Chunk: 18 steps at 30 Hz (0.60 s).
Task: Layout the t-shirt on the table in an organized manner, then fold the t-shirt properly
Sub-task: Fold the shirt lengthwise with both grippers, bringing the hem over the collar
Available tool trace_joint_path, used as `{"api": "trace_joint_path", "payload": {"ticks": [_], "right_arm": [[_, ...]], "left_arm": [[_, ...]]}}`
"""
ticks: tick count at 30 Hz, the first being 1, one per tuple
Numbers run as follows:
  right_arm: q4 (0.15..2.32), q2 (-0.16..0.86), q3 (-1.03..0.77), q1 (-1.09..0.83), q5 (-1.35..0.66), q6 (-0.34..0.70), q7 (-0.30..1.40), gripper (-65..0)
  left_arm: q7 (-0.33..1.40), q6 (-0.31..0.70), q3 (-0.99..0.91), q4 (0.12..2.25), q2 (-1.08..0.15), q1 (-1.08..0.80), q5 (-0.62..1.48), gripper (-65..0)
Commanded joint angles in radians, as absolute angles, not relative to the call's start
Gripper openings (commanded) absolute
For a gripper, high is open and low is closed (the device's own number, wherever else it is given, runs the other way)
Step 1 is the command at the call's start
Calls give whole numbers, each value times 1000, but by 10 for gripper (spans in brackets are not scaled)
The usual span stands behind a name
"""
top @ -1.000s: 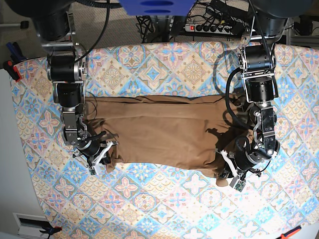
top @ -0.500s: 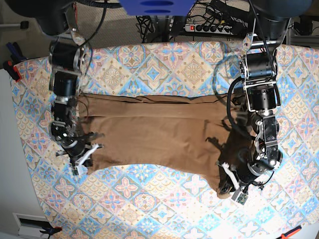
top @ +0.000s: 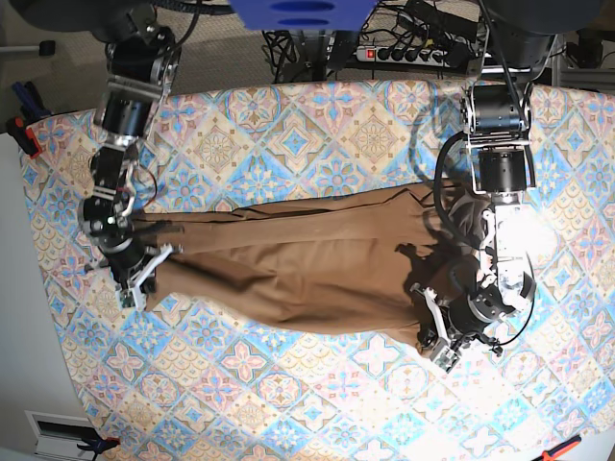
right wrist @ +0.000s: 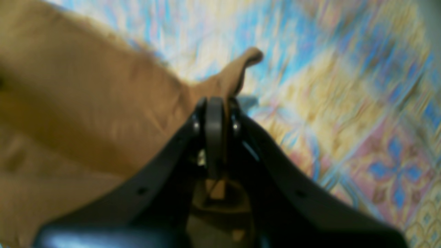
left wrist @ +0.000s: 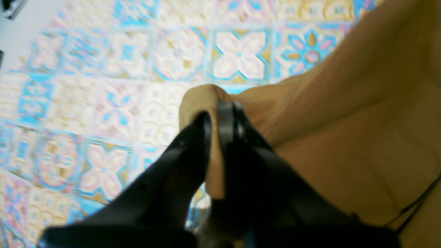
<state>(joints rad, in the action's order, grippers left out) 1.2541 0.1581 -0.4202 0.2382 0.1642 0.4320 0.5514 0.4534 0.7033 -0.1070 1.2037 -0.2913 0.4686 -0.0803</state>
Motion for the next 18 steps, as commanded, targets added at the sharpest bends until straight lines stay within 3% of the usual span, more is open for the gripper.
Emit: {"api": "trace_joint_path", "payload": {"ticks": [1,9,18], "right_arm": [[1305,166,-423,280,137,424,490,-650],[1328,137,-426,185,137,424,483,-650],[1317,111,-625,191,137,424,486,-650]], "left_arm": [[429,698,-110,1230,-302,487,-67,-650],[429,698,-107,1245,-337,432,-67,-650],[433,698,-108,1380,-338,337,-74,-650]]}}
